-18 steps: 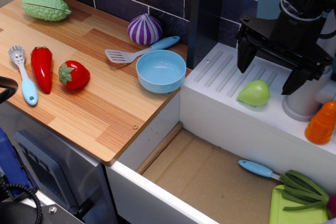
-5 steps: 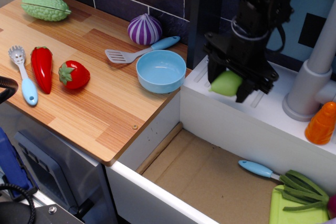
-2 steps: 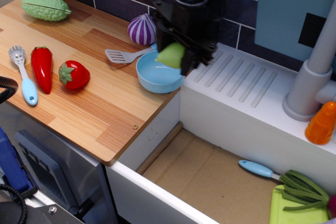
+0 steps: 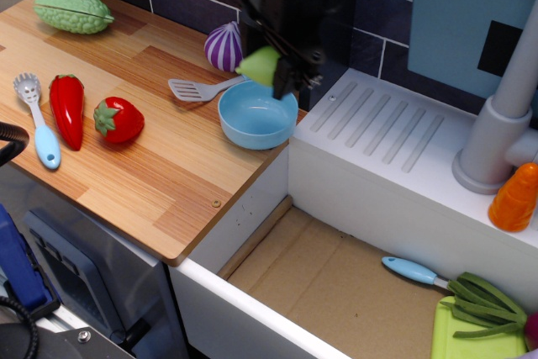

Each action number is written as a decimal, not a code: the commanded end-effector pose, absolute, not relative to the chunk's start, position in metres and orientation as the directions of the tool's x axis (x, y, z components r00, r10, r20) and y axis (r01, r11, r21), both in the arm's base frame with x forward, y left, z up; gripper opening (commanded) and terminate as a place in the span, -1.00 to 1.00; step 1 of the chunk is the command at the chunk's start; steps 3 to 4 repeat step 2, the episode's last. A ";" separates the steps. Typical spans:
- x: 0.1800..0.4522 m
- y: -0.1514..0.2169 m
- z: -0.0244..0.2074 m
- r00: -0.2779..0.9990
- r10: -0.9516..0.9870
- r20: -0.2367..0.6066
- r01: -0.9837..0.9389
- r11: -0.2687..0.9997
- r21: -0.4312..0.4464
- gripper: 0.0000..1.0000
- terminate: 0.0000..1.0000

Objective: Put pear in bowl

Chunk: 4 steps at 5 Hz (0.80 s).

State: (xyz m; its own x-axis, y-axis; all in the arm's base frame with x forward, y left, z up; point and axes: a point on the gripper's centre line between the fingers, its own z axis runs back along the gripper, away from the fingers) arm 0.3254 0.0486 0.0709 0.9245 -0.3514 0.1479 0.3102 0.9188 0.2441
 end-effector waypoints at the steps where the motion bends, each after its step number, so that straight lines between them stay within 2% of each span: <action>1: 0.332 0.050 0.075 0.905 -0.354 0.234 0.300 0.924 0.237 1.00 -1.00; 2: 0.332 0.050 0.075 0.905 -0.354 0.234 0.300 0.924 0.237 1.00 1.00; 4: 0.332 0.050 0.075 0.905 -0.354 0.234 0.300 0.924 0.237 1.00 1.00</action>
